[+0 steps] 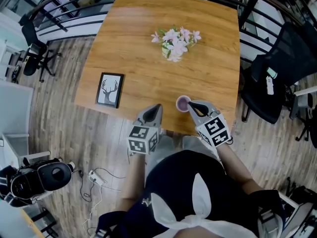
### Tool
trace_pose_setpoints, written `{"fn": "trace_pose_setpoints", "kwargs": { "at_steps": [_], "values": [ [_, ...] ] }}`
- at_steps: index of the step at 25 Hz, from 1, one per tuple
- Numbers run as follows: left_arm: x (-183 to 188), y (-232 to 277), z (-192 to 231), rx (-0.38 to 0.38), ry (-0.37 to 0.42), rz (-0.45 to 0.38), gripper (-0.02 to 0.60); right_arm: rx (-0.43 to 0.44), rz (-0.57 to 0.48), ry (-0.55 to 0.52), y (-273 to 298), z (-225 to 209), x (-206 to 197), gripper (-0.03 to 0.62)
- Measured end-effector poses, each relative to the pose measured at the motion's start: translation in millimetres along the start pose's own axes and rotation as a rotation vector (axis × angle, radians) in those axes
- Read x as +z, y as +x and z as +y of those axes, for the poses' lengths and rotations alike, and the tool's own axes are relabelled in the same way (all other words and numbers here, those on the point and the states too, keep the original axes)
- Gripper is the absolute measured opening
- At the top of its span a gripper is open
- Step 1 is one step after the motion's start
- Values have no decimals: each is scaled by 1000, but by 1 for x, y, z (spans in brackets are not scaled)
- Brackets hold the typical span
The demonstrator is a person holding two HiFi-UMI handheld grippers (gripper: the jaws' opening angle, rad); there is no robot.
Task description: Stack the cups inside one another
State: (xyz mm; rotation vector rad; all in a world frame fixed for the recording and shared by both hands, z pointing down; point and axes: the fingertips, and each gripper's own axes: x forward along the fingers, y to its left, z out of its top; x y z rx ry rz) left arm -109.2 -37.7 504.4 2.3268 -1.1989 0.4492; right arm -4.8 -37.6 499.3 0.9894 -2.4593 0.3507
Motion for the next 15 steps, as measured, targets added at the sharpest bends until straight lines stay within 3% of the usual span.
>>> {"fn": "trace_pose_setpoints", "kwargs": {
  "at_steps": [15],
  "values": [
    [1, 8, 1, -8, -1, -2, 17, -25, 23, -3, 4, -8, -5, -3]
  ]
}}
